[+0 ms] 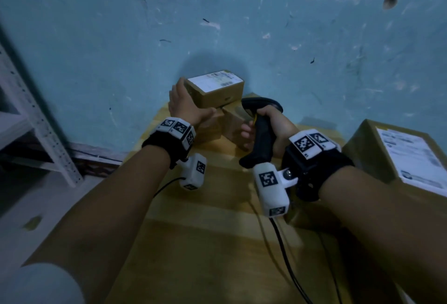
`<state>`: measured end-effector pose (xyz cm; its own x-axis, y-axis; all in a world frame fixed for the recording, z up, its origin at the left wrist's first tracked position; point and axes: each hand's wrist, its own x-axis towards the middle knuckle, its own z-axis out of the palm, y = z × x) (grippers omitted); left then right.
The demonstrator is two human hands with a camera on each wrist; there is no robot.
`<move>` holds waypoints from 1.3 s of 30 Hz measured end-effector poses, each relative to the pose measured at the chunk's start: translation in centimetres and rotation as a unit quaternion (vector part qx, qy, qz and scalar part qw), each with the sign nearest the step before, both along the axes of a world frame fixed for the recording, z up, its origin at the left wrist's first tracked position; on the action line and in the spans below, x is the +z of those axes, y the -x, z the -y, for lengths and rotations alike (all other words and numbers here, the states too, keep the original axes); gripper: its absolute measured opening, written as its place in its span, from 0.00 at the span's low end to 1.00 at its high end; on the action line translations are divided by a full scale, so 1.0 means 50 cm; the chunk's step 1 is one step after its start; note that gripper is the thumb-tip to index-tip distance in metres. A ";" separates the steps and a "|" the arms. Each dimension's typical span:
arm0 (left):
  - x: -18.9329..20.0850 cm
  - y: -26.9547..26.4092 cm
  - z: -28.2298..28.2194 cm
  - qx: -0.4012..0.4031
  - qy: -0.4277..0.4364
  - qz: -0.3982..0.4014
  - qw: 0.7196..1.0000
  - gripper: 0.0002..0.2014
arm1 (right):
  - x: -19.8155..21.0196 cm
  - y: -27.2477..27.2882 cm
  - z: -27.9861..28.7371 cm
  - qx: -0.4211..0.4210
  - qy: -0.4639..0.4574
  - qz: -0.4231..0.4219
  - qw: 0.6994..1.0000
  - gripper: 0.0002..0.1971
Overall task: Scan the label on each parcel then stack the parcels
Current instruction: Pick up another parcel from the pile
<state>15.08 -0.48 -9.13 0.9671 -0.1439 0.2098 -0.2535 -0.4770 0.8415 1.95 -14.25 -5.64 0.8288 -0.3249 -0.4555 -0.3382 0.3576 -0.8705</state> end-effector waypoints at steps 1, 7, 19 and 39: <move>0.000 -0.010 0.004 -0.002 0.000 -0.003 1.000 0.55 | -0.006 -0.004 0.001 0.009 -0.005 -0.007 1.000 0.16; 0.014 -0.030 0.012 0.006 -0.034 -0.013 0.999 0.46 | -0.022 -0.015 -0.004 0.005 -0.002 -0.009 1.000 0.15; 0.041 0.090 -0.041 -0.015 0.077 0.043 0.996 0.44 | 0.013 0.039 -0.052 -0.052 -0.058 0.017 0.997 0.15; 0.085 0.492 -0.135 0.018 0.223 0.014 0.975 0.39 | 0.062 0.236 -0.223 -0.143 -0.004 0.109 0.984 0.35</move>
<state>-9.54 6.26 -4.88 0.9629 0.0005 0.2698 -0.2690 -0.0738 0.9603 -9.83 -3.12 -2.55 0.7819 -0.5561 -0.2818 -0.0289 0.4192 -0.9075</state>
